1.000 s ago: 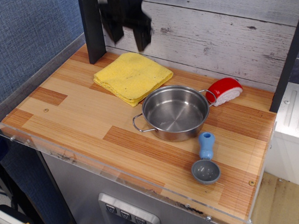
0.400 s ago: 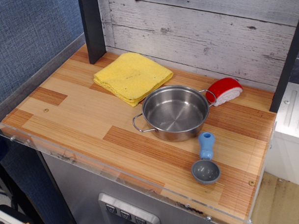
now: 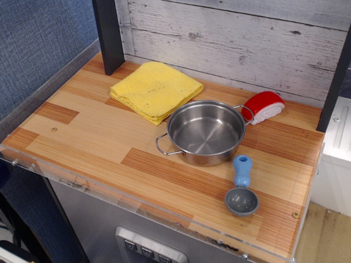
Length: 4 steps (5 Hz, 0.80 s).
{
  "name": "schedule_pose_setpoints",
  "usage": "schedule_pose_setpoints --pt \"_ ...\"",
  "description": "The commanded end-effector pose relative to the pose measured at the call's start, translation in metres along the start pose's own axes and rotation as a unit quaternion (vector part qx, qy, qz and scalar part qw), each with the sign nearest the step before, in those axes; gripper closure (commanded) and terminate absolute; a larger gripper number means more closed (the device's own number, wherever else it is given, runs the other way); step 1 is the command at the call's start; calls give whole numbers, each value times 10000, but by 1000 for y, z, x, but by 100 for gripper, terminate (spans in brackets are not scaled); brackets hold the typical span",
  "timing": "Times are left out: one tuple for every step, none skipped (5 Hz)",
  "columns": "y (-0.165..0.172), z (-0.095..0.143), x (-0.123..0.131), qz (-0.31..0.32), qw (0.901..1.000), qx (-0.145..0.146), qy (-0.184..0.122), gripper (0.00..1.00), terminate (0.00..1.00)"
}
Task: Move the yellow cloth straight up
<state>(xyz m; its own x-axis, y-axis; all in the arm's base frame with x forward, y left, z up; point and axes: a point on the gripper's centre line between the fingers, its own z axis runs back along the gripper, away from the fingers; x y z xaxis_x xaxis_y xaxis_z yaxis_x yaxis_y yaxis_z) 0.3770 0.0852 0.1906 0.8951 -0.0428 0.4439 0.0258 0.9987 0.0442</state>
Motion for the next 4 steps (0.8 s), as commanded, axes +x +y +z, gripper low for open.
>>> schedule_pose_setpoints --pt "2 30 9 -22 9991 134 -407 0 0" --pt "2 30 9 -22 9991 134 -407 0 0" --pt "2 30 9 -22 9991 134 -407 0 0" --pt "-6 9 5 -97 9993 62 -366 0 0"
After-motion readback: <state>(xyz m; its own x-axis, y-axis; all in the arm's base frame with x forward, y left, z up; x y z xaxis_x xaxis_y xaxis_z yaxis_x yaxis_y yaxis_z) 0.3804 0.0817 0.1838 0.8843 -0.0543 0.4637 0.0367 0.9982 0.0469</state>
